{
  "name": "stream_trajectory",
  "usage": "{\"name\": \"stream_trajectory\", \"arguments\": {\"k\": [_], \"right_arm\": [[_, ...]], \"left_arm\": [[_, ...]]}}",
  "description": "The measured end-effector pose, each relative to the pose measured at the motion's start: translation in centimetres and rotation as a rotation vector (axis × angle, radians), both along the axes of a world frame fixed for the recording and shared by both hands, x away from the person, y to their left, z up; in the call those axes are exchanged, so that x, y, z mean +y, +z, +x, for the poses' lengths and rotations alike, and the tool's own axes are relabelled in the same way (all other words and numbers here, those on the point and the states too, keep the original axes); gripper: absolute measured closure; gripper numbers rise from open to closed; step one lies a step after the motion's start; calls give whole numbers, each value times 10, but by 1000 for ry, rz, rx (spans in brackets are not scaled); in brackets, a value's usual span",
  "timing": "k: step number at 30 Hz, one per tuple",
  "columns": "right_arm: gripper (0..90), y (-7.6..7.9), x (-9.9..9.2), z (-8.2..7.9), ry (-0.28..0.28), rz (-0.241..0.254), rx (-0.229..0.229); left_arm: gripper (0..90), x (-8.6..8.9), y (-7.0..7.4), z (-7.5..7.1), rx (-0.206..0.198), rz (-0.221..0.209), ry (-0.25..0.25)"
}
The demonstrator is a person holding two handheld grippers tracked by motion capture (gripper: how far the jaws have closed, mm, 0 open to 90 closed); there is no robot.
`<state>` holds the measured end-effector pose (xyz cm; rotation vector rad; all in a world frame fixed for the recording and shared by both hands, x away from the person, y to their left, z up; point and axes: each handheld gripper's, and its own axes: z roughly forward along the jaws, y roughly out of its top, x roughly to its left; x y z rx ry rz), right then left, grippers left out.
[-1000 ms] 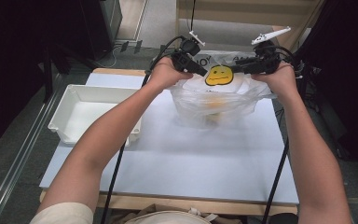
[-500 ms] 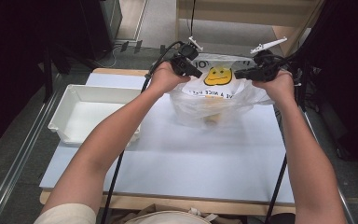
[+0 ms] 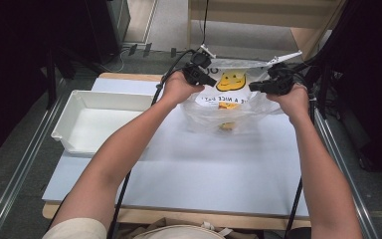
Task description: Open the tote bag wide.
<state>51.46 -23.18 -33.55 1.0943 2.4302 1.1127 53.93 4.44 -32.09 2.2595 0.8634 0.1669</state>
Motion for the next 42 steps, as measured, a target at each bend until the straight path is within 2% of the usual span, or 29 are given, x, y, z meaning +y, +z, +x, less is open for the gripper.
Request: {"name": "stream_trajectory", "arguments": {"k": [6, 15, 21, 35, 39, 42], "right_arm": [[849, -9, 1, -1, -11, -4, 11], [847, -22, -4, -6, -34, -2, 27], [846, -33, -8, -8, -44, 0, 32], [845, -60, -18, -18, -83, 13, 40], [844, -64, -18, -21, -88, 10, 39], [844, -69, -18, -22, -93, 7, 39]], "left_arm": [[896, -2, -3, -1, 2, -3, -1], [892, 1, -23, 2, 14, -7, 26], [891, 6, -32, 3, 3, -41, 44], [878, 9, -57, 2, 31, -42, 52], [878, 11, -63, 3, 41, -30, 60], [877, 12, -69, 3, 40, -37, 74]]}}
